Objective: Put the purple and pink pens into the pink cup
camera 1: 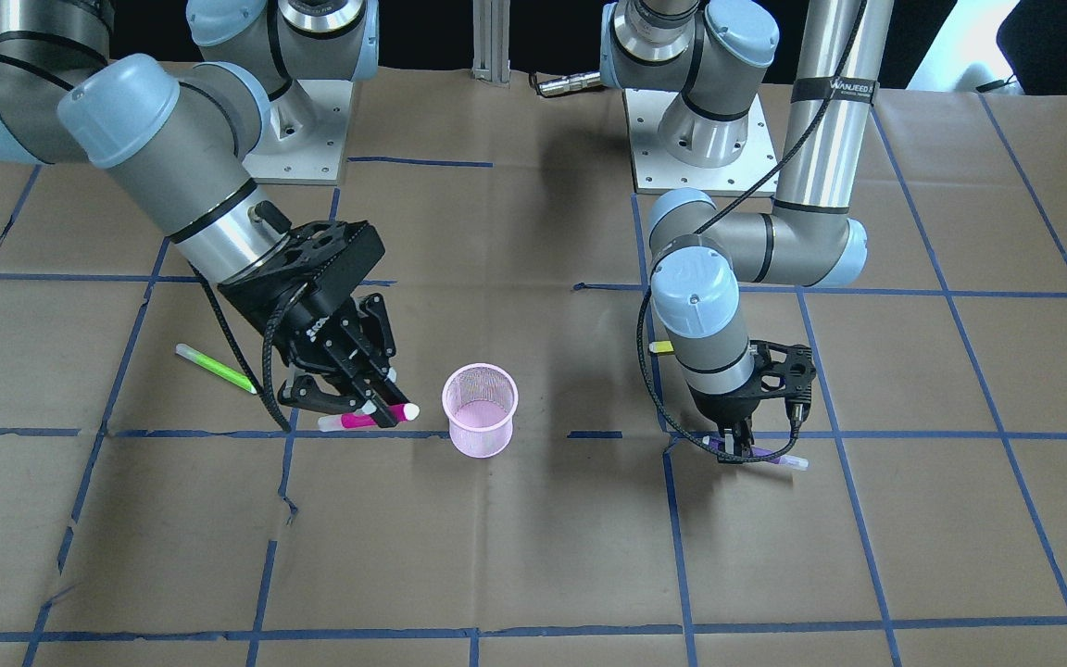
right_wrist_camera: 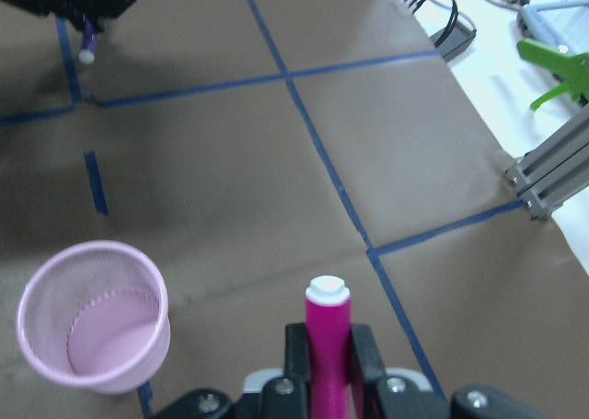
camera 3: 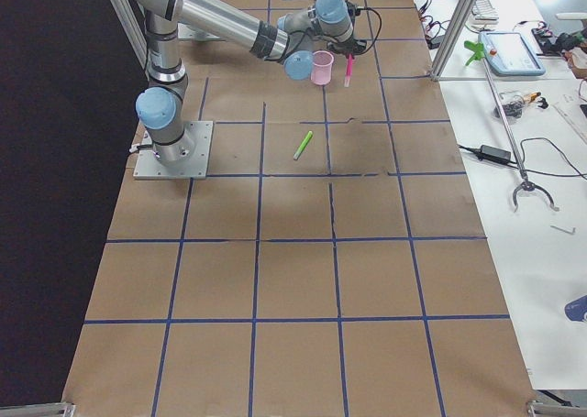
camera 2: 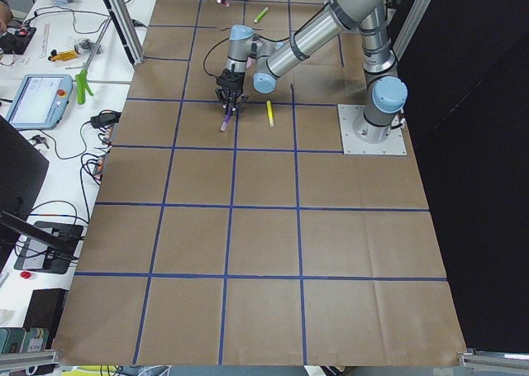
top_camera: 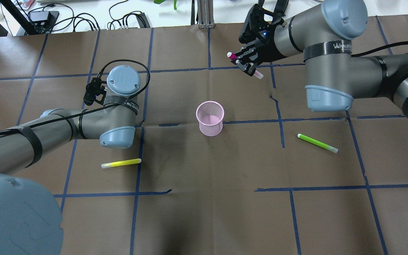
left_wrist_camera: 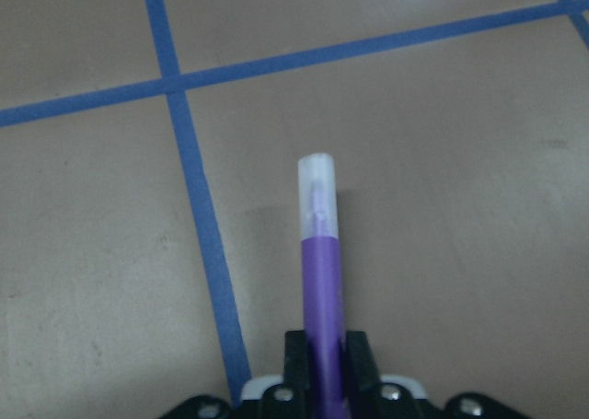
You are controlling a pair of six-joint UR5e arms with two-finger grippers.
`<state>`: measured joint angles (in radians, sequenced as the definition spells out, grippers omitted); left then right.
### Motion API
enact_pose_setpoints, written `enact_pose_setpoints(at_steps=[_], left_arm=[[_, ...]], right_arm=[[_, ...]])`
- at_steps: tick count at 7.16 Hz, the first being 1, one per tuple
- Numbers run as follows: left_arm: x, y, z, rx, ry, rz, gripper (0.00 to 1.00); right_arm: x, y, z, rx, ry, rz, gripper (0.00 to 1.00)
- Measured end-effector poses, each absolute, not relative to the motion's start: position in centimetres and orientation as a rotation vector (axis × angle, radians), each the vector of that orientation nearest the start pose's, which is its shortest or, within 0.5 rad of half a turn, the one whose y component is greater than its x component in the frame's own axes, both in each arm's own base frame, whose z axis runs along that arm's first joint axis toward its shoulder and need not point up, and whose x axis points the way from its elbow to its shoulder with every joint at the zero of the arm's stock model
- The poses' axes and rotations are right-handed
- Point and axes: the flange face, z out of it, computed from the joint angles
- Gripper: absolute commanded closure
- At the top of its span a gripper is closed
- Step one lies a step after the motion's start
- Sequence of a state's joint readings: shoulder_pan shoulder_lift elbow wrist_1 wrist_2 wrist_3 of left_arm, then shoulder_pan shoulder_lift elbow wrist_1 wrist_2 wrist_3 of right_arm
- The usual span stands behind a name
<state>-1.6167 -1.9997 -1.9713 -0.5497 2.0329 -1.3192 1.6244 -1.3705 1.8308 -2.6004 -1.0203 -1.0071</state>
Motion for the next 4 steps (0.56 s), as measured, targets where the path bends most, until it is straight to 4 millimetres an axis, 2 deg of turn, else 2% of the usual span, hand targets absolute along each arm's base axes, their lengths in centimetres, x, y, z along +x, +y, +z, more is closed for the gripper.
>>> enact_pose_setpoints(at_steps=[2, 3, 4], left_arm=[[-8.0, -54.5, 23.8, -1.726, 2.233, -0.578, 0.99], [-6.1, -53.7, 26.9, -1.732, 2.246, -0.535, 0.99], [-4.6, -52.4, 30.1, -1.755, 2.276, -0.484, 0.99]], right_arm=[[25.3, -54.2, 40.0, -1.45, 2.181, -1.202, 0.94], [26.9, -53.6, 40.0, -1.423, 2.153, -1.247, 0.94], [28.2, -53.0, 39.3, -1.404, 2.123, -1.29, 0.94]])
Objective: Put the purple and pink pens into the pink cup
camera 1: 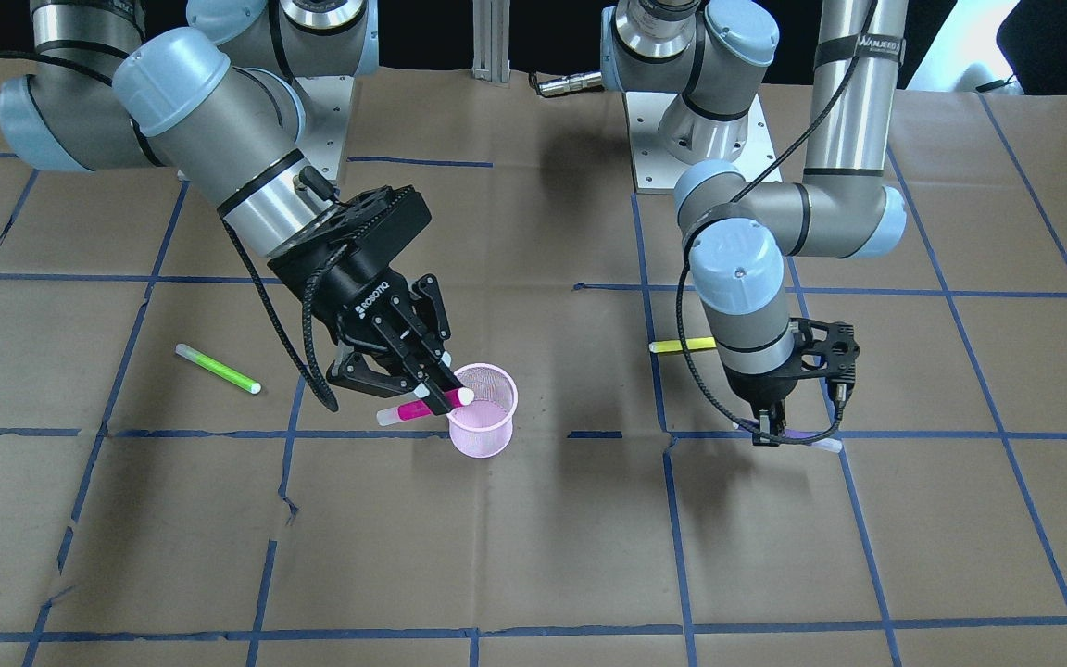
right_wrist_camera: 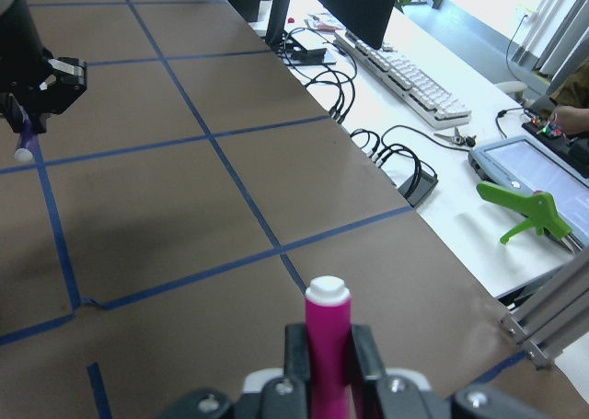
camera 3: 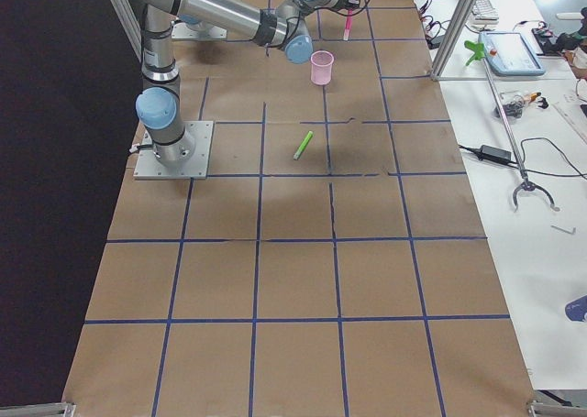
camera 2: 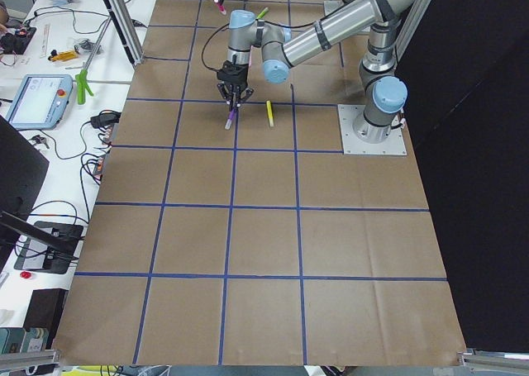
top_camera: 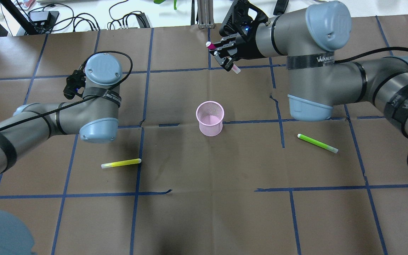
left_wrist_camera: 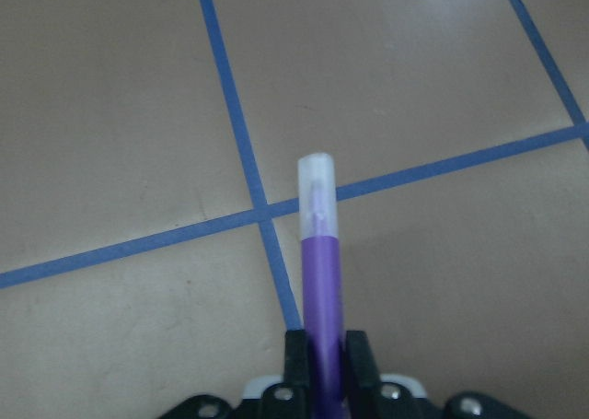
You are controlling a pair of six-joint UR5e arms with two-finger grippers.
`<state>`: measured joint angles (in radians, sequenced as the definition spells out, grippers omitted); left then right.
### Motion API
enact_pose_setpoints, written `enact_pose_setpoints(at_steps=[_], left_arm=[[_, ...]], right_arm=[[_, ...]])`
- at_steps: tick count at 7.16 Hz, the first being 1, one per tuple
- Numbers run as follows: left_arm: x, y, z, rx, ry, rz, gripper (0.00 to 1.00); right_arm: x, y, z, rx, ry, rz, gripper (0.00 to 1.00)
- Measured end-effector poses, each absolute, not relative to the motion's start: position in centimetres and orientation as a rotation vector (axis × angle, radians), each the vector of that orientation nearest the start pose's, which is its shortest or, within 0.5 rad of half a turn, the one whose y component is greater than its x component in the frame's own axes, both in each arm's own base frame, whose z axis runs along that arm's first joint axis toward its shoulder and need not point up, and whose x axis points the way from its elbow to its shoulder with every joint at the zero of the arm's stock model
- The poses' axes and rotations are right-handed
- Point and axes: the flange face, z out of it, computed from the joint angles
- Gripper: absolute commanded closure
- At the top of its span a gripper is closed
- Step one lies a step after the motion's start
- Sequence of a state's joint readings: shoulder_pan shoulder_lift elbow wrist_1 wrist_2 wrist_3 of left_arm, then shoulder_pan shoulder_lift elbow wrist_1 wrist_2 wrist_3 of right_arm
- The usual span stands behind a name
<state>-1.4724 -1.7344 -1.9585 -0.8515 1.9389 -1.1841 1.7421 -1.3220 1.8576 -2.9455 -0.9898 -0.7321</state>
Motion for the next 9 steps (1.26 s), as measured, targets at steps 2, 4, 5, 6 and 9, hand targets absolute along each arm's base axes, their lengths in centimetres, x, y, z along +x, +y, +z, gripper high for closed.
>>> enact_pose_setpoints(at_steps=[2, 4, 5, 6, 9], left_arm=[[-2.9, -49.7, 36.5, -1.846, 2.352, -0.353, 0.99], [-2.4, -49.0, 42.4, -1.924, 2.407, -0.208, 0.99], [-2.5, -49.0, 45.0, -1.941, 2.422, -0.156, 0.99], [-2.6, -49.2, 46.6, -1.953, 2.431, -0.119, 0.99], [-3.1, -50.1, 46.9, -2.039, 2.433, -0.033, 0.99]], right_arm=[[29.3, -50.8, 35.4, -1.354, 2.089, -1.357, 0.94], [29.0, -48.3, 32.4, -1.34, 2.081, -1.377, 0.94], [29.0, -47.8, 31.6, -1.338, 2.081, -1.374, 0.94], [29.2, -47.5, 30.8, -1.338, 2.083, -1.358, 0.94], [30.0, -47.0, 28.4, -1.346, 2.087, -1.305, 0.93]])
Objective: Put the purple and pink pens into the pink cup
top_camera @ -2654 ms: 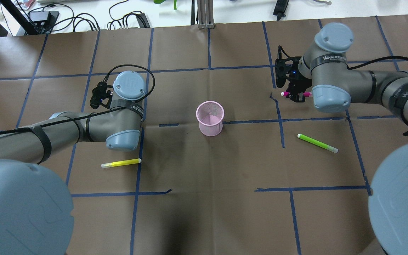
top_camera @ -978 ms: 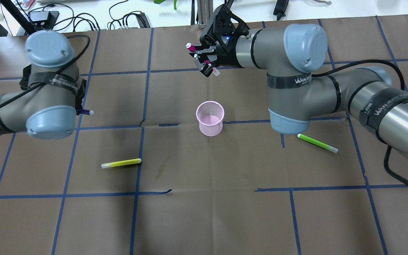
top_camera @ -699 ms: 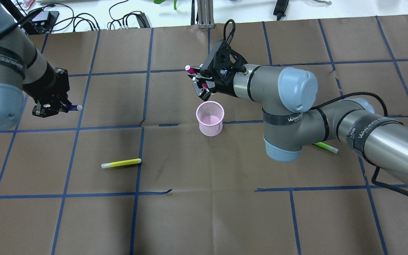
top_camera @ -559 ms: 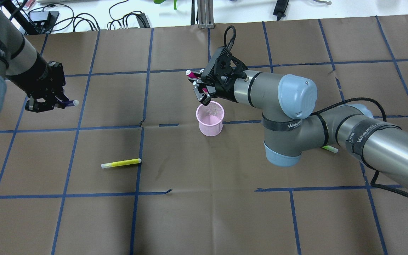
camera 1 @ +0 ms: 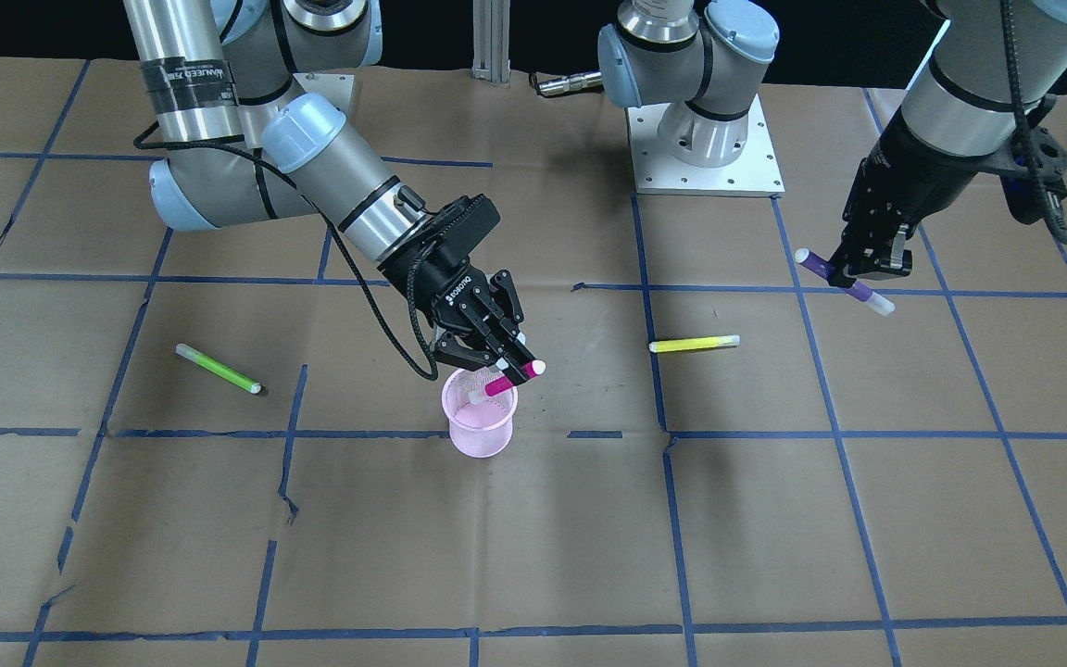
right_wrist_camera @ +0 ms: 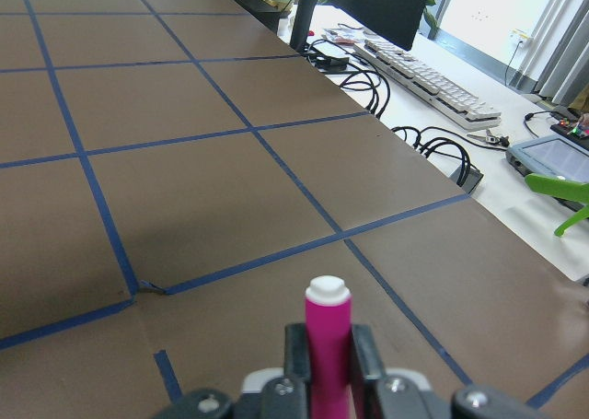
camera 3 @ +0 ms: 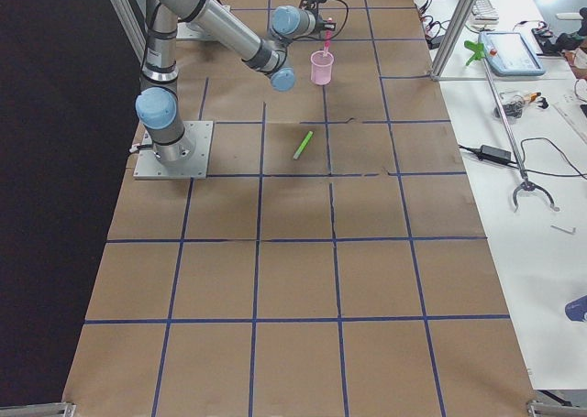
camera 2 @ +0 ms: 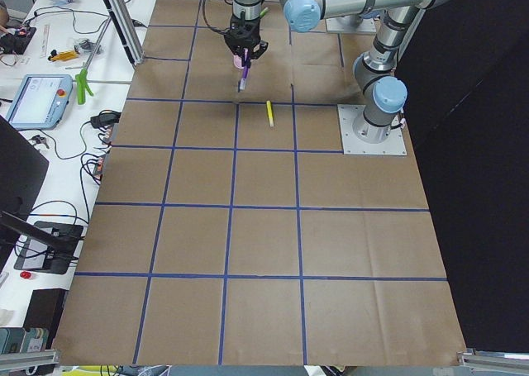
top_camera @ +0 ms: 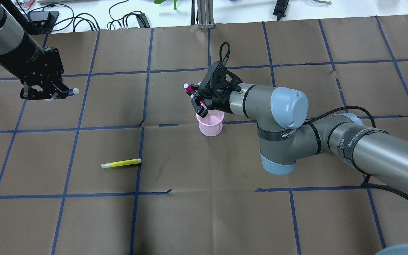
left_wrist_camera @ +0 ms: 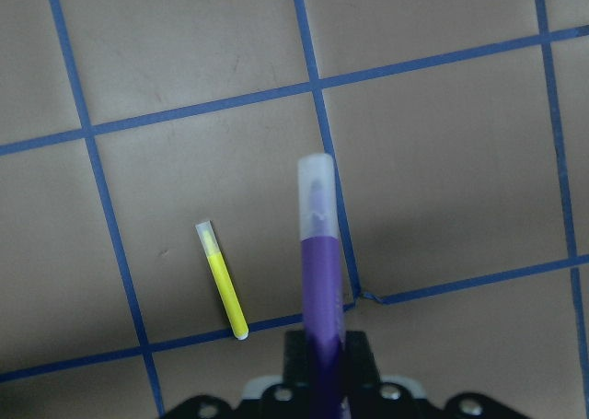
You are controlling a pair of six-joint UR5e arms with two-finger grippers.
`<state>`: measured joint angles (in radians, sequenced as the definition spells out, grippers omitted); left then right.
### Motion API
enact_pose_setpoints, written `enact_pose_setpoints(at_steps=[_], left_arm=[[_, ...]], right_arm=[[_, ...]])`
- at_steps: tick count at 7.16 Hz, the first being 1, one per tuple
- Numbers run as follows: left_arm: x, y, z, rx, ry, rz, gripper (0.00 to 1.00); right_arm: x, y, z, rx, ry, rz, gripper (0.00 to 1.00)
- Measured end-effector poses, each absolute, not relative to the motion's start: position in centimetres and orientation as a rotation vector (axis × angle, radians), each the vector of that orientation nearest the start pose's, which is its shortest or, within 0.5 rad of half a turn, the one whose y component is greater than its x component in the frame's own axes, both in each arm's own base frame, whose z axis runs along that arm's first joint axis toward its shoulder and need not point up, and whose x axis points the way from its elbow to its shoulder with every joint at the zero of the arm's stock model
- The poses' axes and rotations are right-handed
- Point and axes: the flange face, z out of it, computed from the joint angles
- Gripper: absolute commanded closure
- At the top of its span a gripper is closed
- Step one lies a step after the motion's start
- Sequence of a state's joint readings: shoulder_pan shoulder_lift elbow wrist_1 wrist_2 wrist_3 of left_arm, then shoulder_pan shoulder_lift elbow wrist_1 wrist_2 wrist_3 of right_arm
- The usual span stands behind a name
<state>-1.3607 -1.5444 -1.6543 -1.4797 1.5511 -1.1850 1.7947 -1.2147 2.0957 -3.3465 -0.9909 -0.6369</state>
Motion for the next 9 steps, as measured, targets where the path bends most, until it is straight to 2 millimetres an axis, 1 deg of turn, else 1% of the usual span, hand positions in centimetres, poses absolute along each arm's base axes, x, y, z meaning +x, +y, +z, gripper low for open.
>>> enact_pose_setpoints(at_steps=[1, 3, 4, 5, 6, 7, 8, 9], left_arm=[[-3.4, -50.3, 46.8, -2.085, 2.426, -0.008, 0.99], [-3.8, -51.1, 46.8, -2.157, 2.38, 0.01, 0.99], [-4.2, -51.6, 46.7, -2.177, 2.359, 0.013, 0.99], [-4.9, -52.2, 46.6, -2.18, 2.34, 0.008, 0.99], [-6.0, -52.8, 46.4, -2.171, 2.327, -0.002, 0.99], [-7.2, -53.6, 46.3, -2.159, 2.319, -0.015, 0.99], [-8.4, -54.1, 46.3, -2.148, 2.316, -0.025, 0.99], [-9.6, -54.3, 46.3, -2.135, 2.322, -0.03, 0.99]], right_arm=[[29.9, -46.7, 27.6, -1.344, 2.095, -1.285, 0.93], [29.7, -45.8, 26.2, -1.341, 2.107, -1.255, 0.88], [29.5, -45.6, 26.0, -1.339, 2.112, -1.252, 0.66], [29.4, -45.7, 25.8, -1.336, 2.119, -1.246, 0.42], [29.3, -45.7, 25.7, -1.333, 2.125, -1.24, 0.31], [29.3, -45.7, 25.7, -1.33, 2.131, -1.235, 0.25], [29.3, -45.8, 25.6, -1.328, 2.135, -1.234, 0.16], [29.2, -45.9, 25.7, -1.322, 2.145, -1.227, 0.03]])
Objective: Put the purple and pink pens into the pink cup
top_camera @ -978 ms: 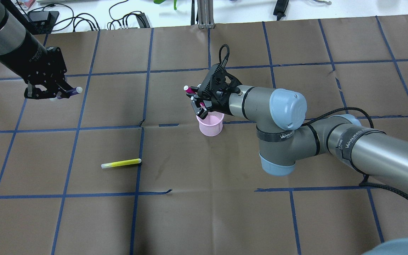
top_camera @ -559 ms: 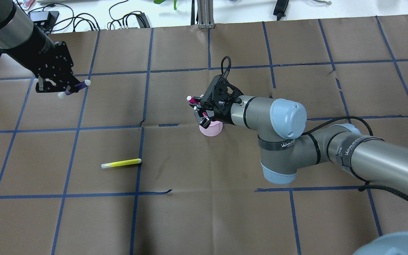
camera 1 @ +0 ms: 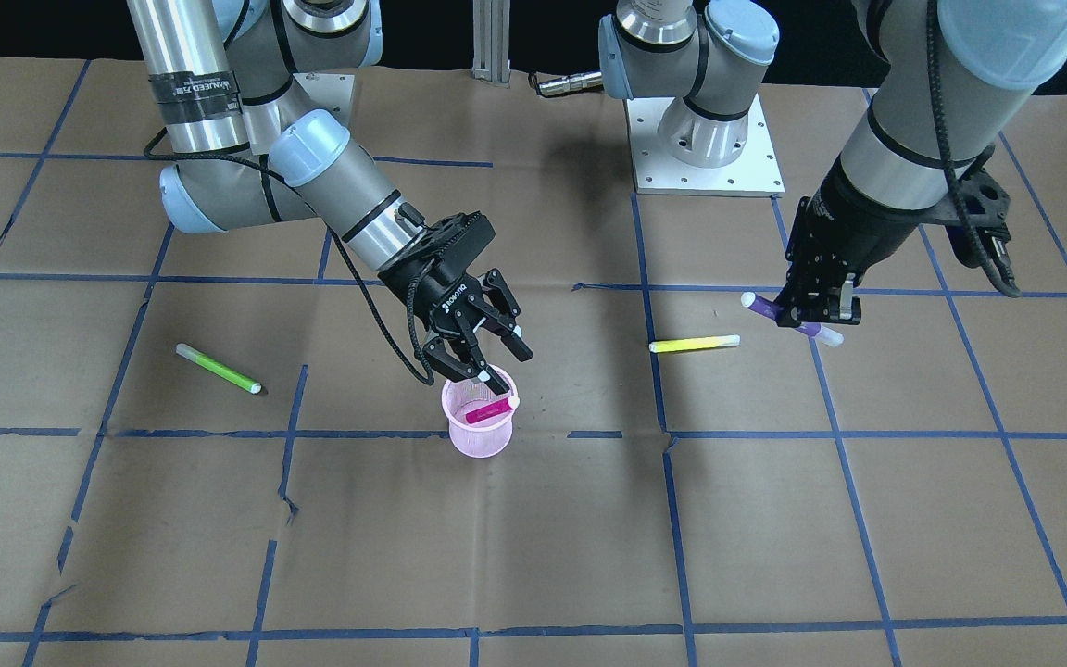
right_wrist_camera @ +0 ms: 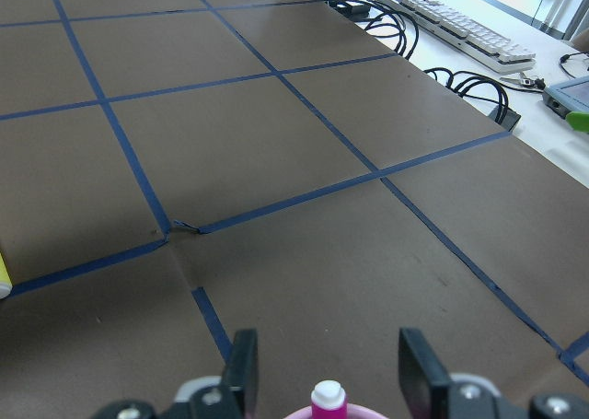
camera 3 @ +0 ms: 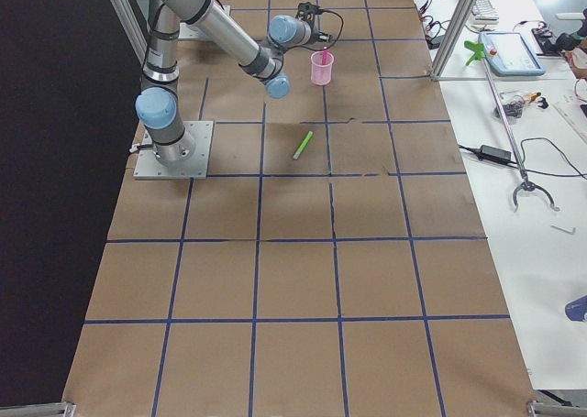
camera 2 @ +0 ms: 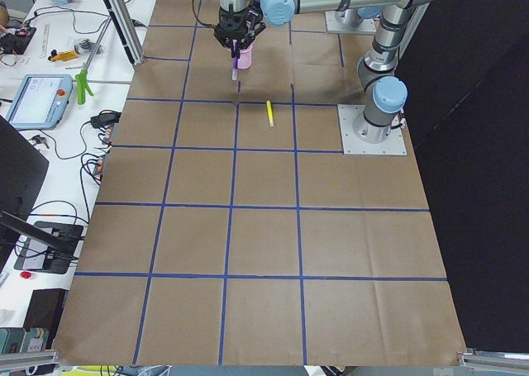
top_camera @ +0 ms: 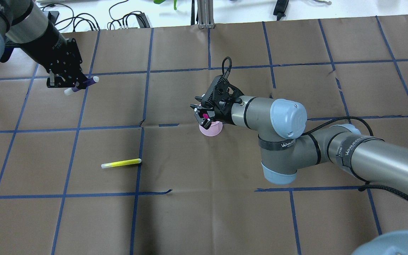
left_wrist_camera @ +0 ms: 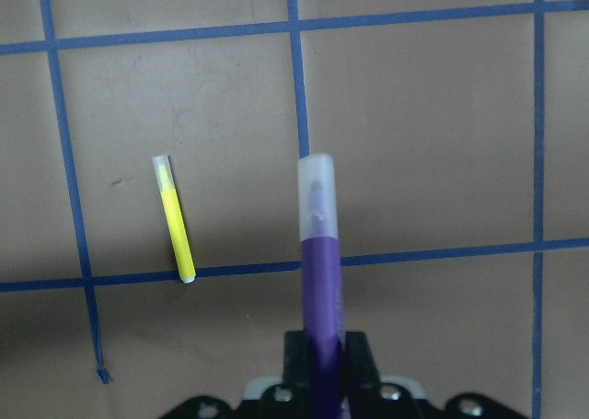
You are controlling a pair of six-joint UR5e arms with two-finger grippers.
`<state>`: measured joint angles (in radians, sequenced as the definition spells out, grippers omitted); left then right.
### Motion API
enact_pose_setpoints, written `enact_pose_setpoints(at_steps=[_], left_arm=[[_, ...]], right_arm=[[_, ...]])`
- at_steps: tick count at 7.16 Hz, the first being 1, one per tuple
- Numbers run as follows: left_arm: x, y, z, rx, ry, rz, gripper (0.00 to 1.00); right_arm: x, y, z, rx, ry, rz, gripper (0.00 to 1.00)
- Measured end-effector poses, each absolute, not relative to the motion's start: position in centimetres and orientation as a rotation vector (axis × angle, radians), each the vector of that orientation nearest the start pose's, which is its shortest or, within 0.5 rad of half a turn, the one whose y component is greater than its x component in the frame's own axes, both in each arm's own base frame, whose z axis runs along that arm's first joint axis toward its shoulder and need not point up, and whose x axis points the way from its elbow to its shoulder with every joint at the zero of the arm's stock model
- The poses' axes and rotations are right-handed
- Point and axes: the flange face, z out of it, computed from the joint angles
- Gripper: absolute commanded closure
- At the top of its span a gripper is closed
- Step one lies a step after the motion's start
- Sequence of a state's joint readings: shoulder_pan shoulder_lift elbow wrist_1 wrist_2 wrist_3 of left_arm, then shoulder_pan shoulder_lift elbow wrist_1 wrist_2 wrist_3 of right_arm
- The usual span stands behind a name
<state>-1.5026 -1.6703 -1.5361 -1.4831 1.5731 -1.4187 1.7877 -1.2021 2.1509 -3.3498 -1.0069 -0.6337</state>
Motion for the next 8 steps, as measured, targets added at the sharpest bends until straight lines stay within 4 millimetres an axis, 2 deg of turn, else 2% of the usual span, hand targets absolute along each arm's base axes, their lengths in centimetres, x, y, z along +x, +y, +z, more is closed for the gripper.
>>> enact_pose_setpoints(at_steps=[1, 2, 3, 4, 5, 6, 7, 8], left_arm=[[-10.7, -54.3, 46.3, -2.132, 2.322, -0.031, 0.99], [-11.7, -54.1, 46.3, -2.133, 2.322, -0.031, 0.99], [-12.4, -54.0, 46.3, -2.128, 2.329, -0.031, 0.99], [-12.7, -53.9, 46.5, -2.125, 2.335, -0.033, 0.99], [-12.8, -53.8, 46.6, -2.124, 2.339, -0.034, 0.99], [-12.8, -53.7, 46.7, -2.124, 2.342, -0.034, 0.99], [-12.9, -53.7, 46.7, -2.122, 2.346, -0.032, 0.99], [-12.9, -53.6, 46.7, -2.121, 2.351, -0.028, 0.99]], right_arm=[[29.2, -46.5, 25.8, -1.304, 2.175, -1.178, 0.01], [29.1, -48.2, 26.4, -1.28, 2.252, -1.081, 0.0], [29.0, -51.1, 28.3, -1.262, 2.367, -0.952, 0.0], [28.8, -54.1, 31.7, -1.249, 2.492, -0.781, 0.0], [28.0, -56.2, 35.7, -1.24, 2.62, -0.584, 0.0], [26.7, -56.9, 39.2, -1.224, 2.73, -0.402, 0.0], [24.6, -56.6, 42.5, -1.156, 2.82, -0.251, 0.0], [21.6, -55.8, 45.3, -0.987, 2.912, -0.146, 0.0]])
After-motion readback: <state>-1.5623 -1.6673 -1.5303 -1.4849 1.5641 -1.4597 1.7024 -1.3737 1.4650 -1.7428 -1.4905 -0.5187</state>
